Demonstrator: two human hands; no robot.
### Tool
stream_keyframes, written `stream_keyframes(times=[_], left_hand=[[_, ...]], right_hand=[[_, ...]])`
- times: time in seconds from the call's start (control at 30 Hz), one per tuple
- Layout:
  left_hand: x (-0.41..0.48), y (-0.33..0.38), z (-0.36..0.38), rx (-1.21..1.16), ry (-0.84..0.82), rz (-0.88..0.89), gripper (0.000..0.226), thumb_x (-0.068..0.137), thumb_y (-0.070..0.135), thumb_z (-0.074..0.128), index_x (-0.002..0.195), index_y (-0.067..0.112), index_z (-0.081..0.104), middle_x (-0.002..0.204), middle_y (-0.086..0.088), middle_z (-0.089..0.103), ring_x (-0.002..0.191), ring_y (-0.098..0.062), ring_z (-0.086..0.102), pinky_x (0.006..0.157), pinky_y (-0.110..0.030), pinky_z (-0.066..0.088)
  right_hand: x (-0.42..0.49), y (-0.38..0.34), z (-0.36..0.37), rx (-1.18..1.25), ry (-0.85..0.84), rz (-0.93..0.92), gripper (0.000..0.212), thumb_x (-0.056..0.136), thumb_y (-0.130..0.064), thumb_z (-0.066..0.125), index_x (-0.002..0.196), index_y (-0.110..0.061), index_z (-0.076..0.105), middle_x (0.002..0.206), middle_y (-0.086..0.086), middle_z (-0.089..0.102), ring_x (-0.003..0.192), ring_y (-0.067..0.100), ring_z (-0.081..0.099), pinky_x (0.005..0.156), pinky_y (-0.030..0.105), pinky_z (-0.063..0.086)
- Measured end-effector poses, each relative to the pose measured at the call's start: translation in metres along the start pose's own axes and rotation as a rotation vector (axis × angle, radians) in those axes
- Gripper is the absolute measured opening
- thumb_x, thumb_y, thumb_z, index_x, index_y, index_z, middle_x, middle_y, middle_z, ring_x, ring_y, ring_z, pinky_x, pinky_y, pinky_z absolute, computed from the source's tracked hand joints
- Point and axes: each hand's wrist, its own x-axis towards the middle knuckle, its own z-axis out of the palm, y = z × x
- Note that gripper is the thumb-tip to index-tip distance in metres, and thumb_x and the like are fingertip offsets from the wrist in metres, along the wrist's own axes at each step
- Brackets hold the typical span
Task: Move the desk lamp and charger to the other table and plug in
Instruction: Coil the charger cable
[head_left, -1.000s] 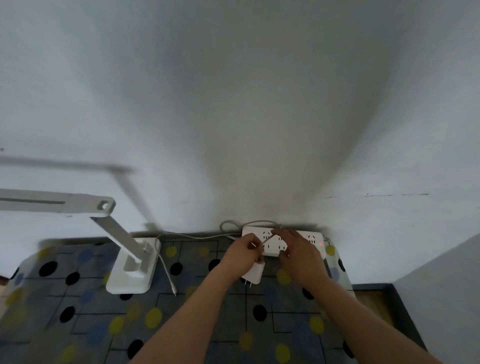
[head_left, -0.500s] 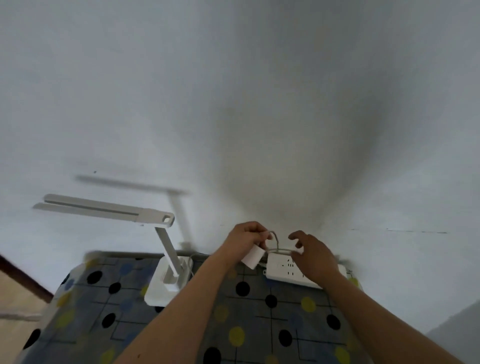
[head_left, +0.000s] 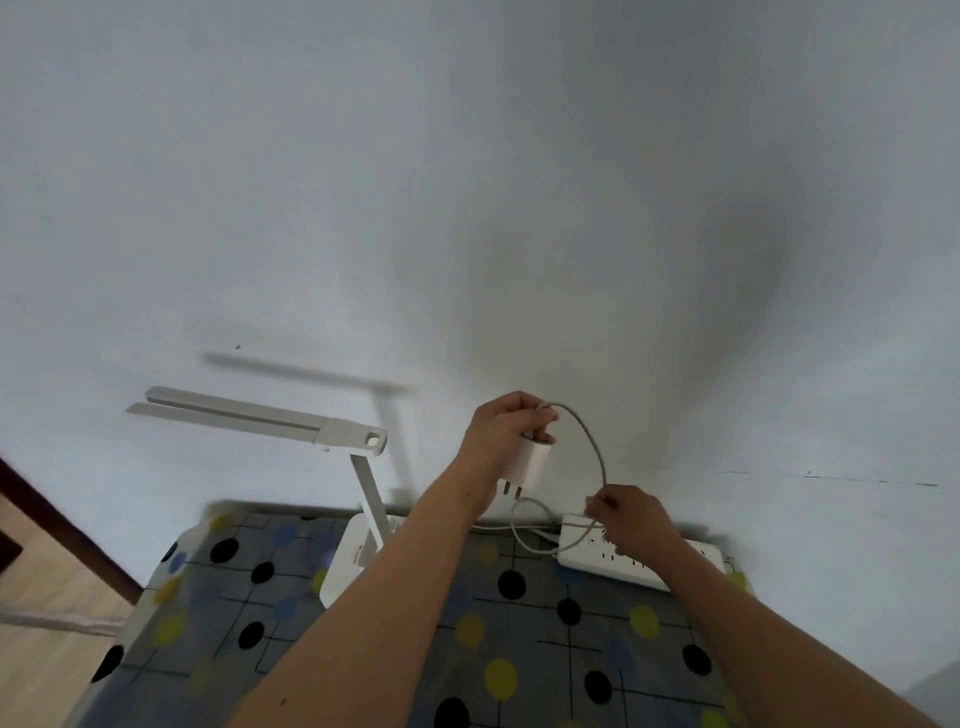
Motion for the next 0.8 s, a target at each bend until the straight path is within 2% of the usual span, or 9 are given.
stream_keyframes(times=[0.1,0.2,0.3,0.37,0.5,0.57,0.67,0.8], left_hand=[[0.003,-0.007,-0.009,0.04,0.082,-0.025,0.009,0.084,0.018,0.067,0.075,0.019,0.069,0.06,0.004,0.061,0.067,-0.014,0.065,0.069,-0.03,0.046],[0.004,-0.021,-0.013,0.04,0.124,-0.093,0.014,0.09,0.02,0.061,0.08,0.018,0.069,0.068,0.001,0.06,0.068,-0.015,0.06,0.061,-0.026,0.045],[0.004,-0.031,-0.012,0.061,0.129,-0.102,0.018,0.093,0.022,0.057,0.081,0.019,0.07,0.075,0.0,0.062,0.067,-0.012,0.057,0.054,-0.022,0.045],[0.005,-0.035,-0.01,0.091,0.116,-0.078,0.02,0.094,0.024,0.055,0.083,0.019,0.071,0.079,0.0,0.065,0.07,-0.011,0.057,0.054,-0.017,0.045],[0.008,-0.037,-0.007,0.157,0.053,-0.053,0.019,0.095,0.028,0.055,0.091,0.019,0.071,0.087,0.002,0.07,0.08,-0.009,0.062,0.06,-0.013,0.047],[0.008,-0.037,-0.007,0.201,0.005,-0.047,0.015,0.09,0.032,0.061,0.094,0.021,0.07,0.089,0.008,0.071,0.078,-0.004,0.063,0.056,-0.007,0.045],[0.009,-0.037,-0.008,0.244,-0.05,-0.05,0.014,0.079,0.038,0.073,0.091,0.03,0.071,0.088,0.014,0.071,0.082,0.0,0.064,0.064,-0.014,0.045],[0.013,-0.034,-0.004,0.312,-0.096,-0.021,0.021,0.074,0.034,0.077,0.093,0.03,0.07,0.095,0.012,0.072,0.089,-0.001,0.064,0.069,-0.016,0.044]], right_hand=[[0.001,0.0,-0.016,0.164,0.136,0.024,0.029,0.096,-0.029,0.051,0.08,-0.012,0.069,0.081,0.007,0.071,0.076,0.025,0.068,0.079,0.043,0.057],[-0.001,-0.017,-0.037,0.36,0.239,0.006,0.028,0.095,-0.026,0.055,0.081,-0.009,0.072,0.071,0.006,0.071,0.062,0.018,0.066,0.069,0.034,0.06],[-0.008,-0.04,-0.05,0.453,0.205,-0.066,0.026,0.094,-0.027,0.056,0.084,-0.01,0.071,0.069,0.008,0.073,0.055,0.016,0.067,0.058,0.026,0.058],[-0.014,-0.054,-0.053,0.508,0.153,-0.114,0.027,0.094,-0.03,0.055,0.087,-0.009,0.071,0.067,0.01,0.073,0.052,0.018,0.066,0.052,0.026,0.055],[-0.023,-0.075,-0.059,0.573,0.132,-0.203,0.039,0.096,-0.044,0.047,0.09,-0.013,0.07,0.063,0.012,0.071,0.047,0.02,0.063,0.046,0.024,0.049],[-0.027,-0.083,-0.064,0.58,0.133,-0.243,0.045,0.097,-0.048,0.042,0.091,-0.014,0.07,0.059,0.012,0.069,0.044,0.018,0.059,0.043,0.023,0.046],[-0.029,-0.098,-0.076,0.591,0.148,-0.289,0.045,0.096,-0.048,0.043,0.089,-0.015,0.071,0.054,0.008,0.067,0.041,0.015,0.055,0.041,0.022,0.044],[-0.03,-0.115,-0.088,0.677,0.169,-0.315,0.045,0.097,-0.047,0.042,0.087,-0.014,0.072,0.054,0.007,0.066,0.041,0.015,0.053,0.041,0.021,0.043]])
